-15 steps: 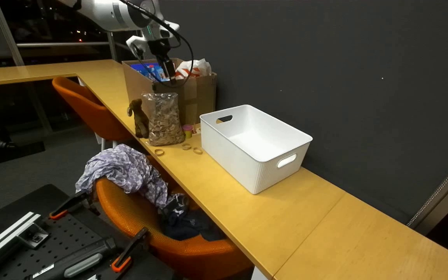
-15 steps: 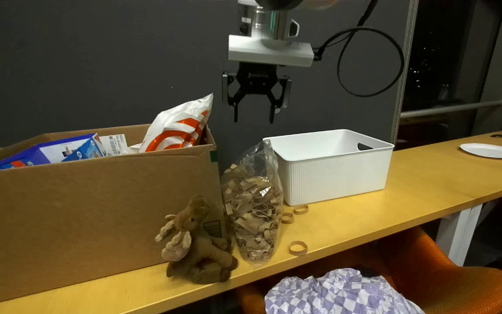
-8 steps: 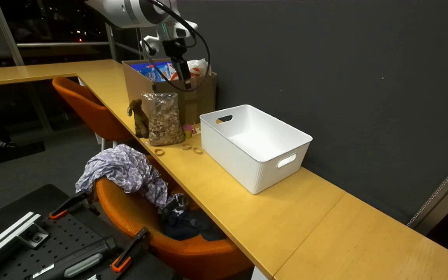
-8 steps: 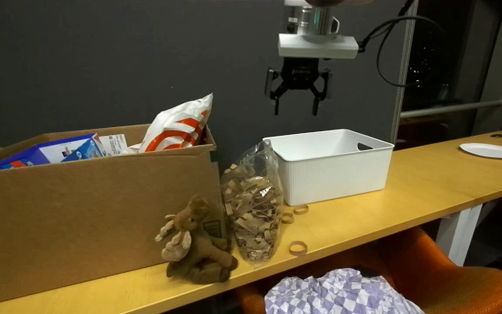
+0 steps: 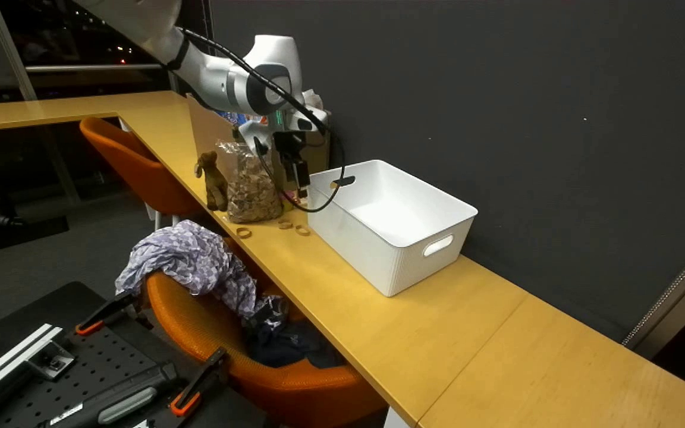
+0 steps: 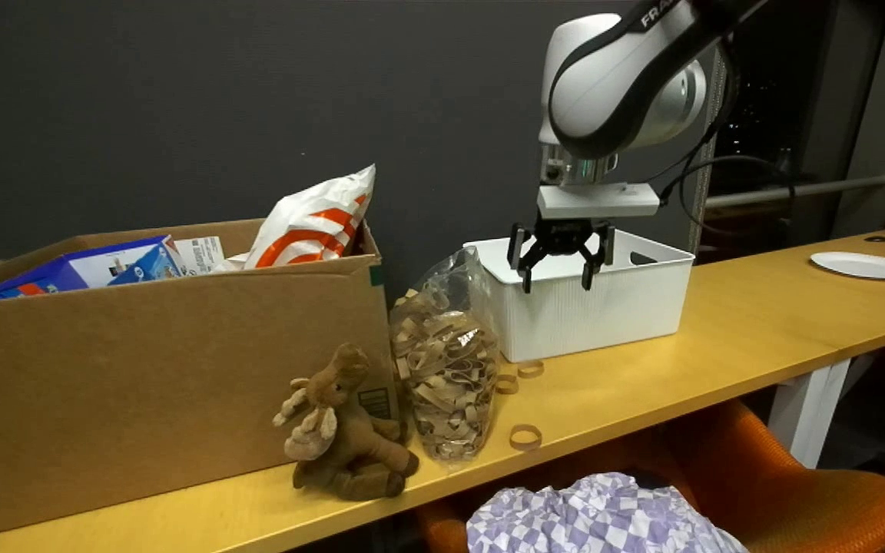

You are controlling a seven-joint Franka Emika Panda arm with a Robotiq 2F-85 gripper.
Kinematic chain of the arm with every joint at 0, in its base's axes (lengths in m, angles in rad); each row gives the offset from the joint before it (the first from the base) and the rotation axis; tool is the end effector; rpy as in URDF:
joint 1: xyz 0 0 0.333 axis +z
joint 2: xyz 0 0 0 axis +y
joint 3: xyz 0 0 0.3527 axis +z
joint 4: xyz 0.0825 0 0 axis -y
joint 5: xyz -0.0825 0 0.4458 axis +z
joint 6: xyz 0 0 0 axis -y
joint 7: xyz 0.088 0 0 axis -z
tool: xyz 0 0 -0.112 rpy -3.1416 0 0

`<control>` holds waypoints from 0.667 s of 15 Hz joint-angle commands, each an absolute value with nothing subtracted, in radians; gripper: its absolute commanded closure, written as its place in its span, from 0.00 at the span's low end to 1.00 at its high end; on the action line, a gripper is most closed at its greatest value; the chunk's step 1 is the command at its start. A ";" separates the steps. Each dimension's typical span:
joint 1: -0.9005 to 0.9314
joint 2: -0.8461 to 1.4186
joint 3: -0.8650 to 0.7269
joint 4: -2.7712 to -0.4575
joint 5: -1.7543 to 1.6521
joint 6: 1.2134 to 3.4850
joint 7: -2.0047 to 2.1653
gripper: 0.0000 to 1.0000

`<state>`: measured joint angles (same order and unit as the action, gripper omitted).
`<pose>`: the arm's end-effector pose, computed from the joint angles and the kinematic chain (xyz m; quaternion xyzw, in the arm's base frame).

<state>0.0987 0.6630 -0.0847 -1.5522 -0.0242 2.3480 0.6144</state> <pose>0.7900 0.0210 0.2605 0.9579 -0.2771 0.0747 0.0121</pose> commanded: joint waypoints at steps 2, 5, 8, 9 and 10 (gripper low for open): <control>0.107 0.757 -0.035 -1.525 0.031 2.390 0.498 0.00; 0.143 0.807 -0.071 -1.520 -0.009 2.426 0.492 0.00; 0.172 0.837 -0.107 -1.514 -0.043 2.459 0.503 0.00; 0.176 0.851 -0.114 -1.501 -0.050 2.465 0.498 0.00; 0.176 0.864 -0.114 -1.487 -0.054 2.471 0.490 0.00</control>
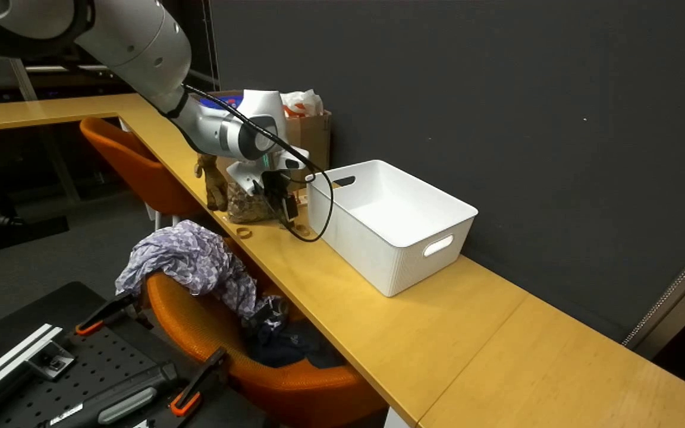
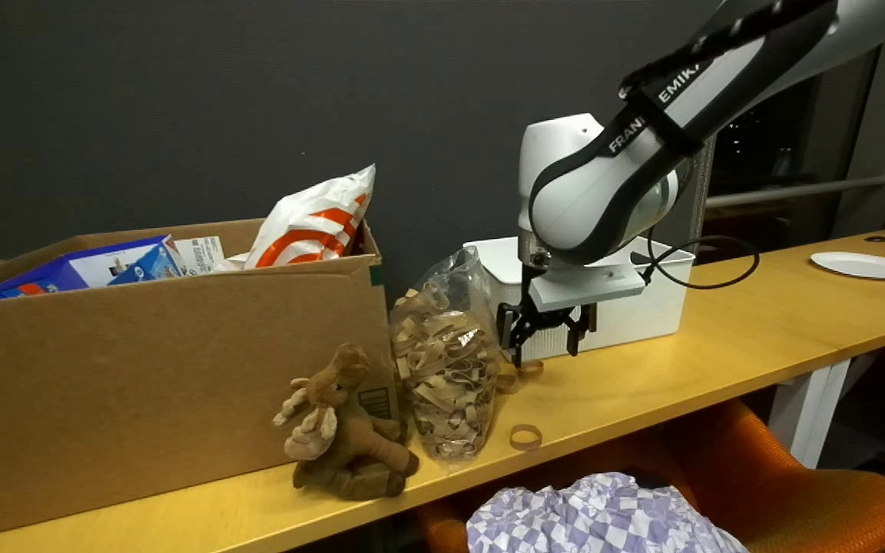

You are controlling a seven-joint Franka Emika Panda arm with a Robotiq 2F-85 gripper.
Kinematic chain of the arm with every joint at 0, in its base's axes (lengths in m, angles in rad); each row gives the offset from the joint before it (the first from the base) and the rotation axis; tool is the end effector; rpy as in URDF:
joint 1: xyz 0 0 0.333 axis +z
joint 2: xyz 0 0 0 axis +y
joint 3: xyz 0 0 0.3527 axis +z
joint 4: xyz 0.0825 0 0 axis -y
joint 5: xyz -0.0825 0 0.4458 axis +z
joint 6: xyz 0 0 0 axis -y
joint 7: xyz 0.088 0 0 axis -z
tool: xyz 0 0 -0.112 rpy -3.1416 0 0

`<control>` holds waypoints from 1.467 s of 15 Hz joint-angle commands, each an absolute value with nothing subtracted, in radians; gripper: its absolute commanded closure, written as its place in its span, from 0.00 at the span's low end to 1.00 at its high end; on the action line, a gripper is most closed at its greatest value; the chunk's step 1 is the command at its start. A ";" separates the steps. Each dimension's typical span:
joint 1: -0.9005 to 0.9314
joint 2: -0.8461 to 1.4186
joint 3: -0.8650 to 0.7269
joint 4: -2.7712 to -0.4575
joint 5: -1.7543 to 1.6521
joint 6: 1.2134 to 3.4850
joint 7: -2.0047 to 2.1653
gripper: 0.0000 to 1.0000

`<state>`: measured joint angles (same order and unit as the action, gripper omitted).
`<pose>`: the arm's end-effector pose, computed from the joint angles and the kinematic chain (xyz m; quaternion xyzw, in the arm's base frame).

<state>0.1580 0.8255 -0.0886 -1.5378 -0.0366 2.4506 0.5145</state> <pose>0.7821 0.0646 0.1501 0.9794 -0.1917 0.0556 0.0294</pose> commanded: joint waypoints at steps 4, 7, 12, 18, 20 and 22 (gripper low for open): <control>0.173 0.922 -0.109 -1.399 -0.054 2.463 0.458 0.00; 0.170 0.969 -0.109 -1.332 -0.054 2.457 0.437 0.00; 0.163 1.039 -0.106 -1.244 -0.047 2.453 0.418 0.00; 0.161 1.085 -0.106 -1.198 -0.041 2.451 0.419 0.00; 0.163 1.090 -0.106 -1.197 -0.040 2.451 0.423 0.00; 0.166 1.091 -0.107 -1.201 -0.039 2.454 0.427 0.25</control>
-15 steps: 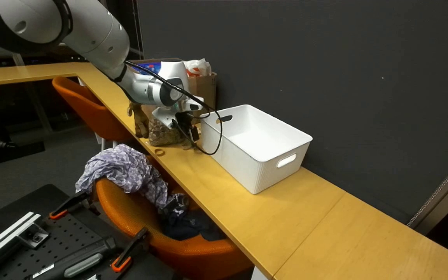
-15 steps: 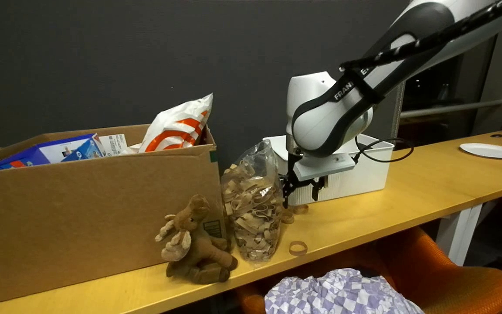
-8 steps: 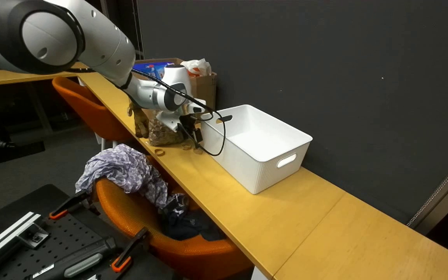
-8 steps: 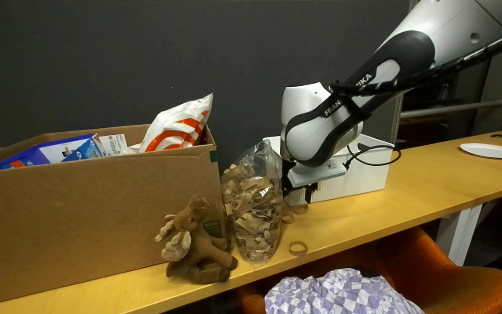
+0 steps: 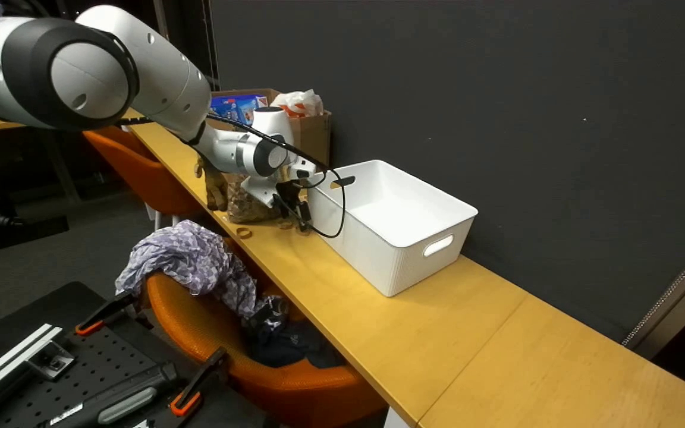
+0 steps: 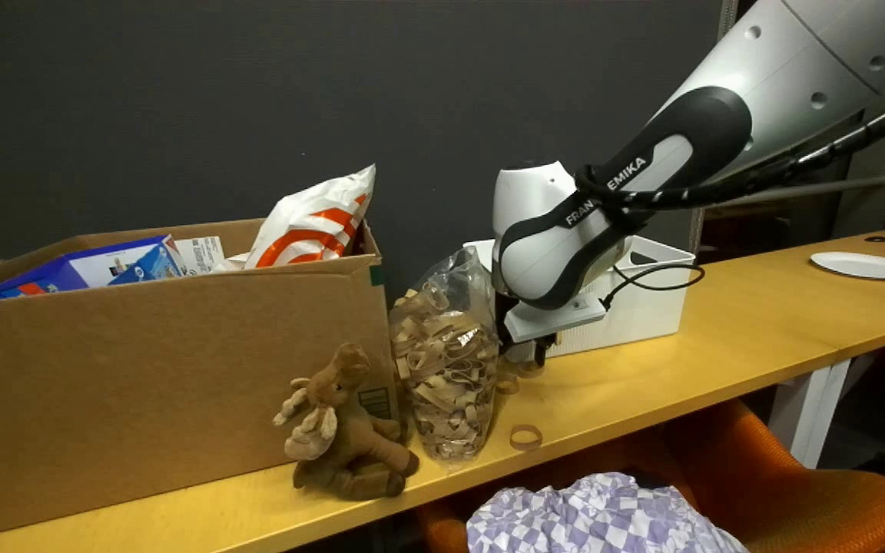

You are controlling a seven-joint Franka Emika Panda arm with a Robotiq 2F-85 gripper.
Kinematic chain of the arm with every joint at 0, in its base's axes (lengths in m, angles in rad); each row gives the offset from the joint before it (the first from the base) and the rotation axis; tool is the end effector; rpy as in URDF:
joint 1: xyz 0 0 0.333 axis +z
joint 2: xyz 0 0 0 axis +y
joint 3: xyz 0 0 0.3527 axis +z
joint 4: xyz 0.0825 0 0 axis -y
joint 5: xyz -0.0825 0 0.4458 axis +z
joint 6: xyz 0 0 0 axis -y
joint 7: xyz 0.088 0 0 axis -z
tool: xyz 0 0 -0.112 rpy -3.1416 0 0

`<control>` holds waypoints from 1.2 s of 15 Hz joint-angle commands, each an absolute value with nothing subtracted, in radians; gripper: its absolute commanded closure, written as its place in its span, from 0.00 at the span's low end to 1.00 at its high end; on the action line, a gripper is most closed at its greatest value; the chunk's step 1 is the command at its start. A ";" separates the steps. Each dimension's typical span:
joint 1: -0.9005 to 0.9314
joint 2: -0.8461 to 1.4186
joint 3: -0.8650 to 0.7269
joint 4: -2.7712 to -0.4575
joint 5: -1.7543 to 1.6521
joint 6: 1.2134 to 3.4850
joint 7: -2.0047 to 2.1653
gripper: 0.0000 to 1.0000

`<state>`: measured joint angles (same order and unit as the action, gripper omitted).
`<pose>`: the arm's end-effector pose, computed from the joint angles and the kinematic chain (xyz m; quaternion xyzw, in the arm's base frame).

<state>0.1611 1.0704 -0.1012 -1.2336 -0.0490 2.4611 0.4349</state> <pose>0.8375 0.0735 0.0987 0.9853 -0.1387 0.0922 0.0375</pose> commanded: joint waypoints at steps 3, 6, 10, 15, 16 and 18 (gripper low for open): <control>0.172 1.082 -0.109 -1.212 -0.040 2.455 0.433 0.42; 0.185 1.061 -0.113 -1.240 -0.043 2.464 0.441 0.65; 0.209 1.023 -0.123 -1.275 -0.051 2.469 0.459 0.95; 0.242 0.953 -0.155 -1.322 -0.060 2.450 0.509 0.99; 0.253 0.926 -0.166 -1.344 -0.062 2.439 0.530 0.99; 0.272 0.867 -0.186 -1.388 -0.067 2.413 0.568 0.99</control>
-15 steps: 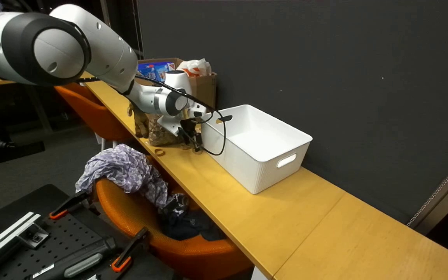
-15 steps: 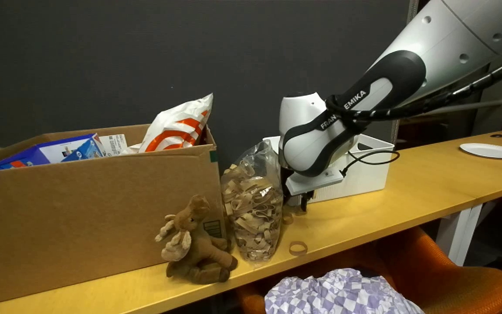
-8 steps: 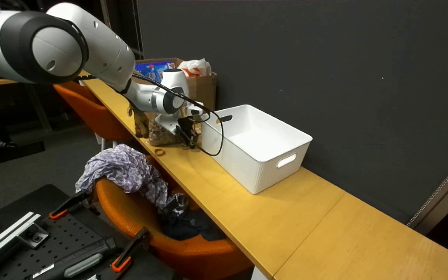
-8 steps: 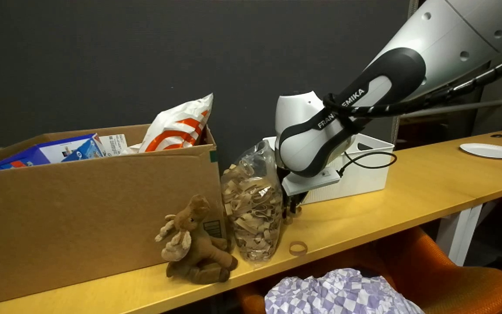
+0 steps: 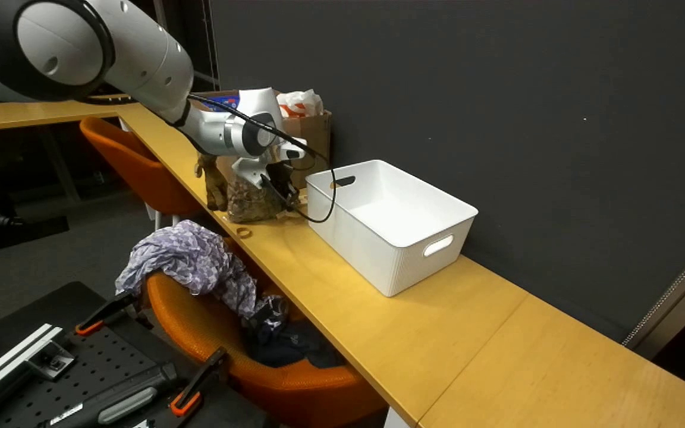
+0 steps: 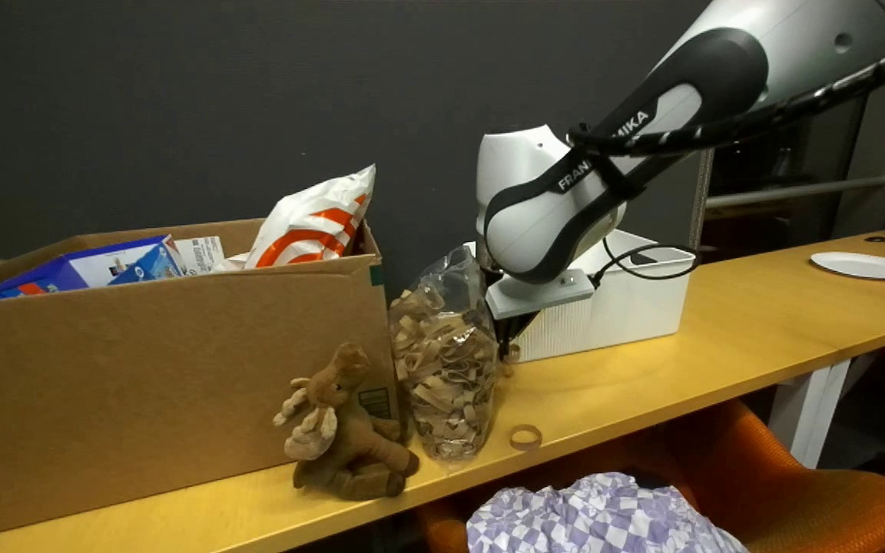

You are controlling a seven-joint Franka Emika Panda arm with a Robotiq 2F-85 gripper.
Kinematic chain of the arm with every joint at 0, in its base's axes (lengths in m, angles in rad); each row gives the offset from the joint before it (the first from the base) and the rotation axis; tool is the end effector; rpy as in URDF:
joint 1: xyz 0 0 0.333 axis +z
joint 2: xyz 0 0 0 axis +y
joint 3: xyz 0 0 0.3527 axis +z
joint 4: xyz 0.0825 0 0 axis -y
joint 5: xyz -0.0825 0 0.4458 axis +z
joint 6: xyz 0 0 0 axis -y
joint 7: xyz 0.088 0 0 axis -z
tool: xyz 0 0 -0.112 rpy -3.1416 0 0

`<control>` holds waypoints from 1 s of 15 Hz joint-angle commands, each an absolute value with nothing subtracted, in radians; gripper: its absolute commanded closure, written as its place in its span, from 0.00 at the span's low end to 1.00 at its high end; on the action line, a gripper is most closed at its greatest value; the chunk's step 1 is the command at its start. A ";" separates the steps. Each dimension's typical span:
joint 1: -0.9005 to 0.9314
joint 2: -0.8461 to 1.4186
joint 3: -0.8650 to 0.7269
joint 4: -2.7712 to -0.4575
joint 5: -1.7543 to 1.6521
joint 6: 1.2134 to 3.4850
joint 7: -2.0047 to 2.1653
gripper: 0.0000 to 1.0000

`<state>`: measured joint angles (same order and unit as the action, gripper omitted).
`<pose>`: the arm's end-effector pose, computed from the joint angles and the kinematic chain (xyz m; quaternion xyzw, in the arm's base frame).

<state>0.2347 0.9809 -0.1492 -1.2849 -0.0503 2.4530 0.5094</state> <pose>0.8363 0.1044 0.1506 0.9804 -0.1534 0.1153 0.0443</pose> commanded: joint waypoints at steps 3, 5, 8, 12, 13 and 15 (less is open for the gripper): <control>0.306 0.766 -0.208 -1.449 -0.087 2.341 0.637 0.99; 0.320 0.703 -0.208 -1.478 -0.110 2.279 0.683 0.99; 0.341 0.612 -0.194 -1.510 -0.163 2.234 0.749 0.99; 0.363 0.519 -0.172 -1.518 -0.239 2.196 0.822 0.99; 0.364 0.505 -0.163 -1.512 -0.254 2.193 0.836 0.99; 0.362 0.494 -0.142 -1.492 -0.278 2.203 0.851 0.99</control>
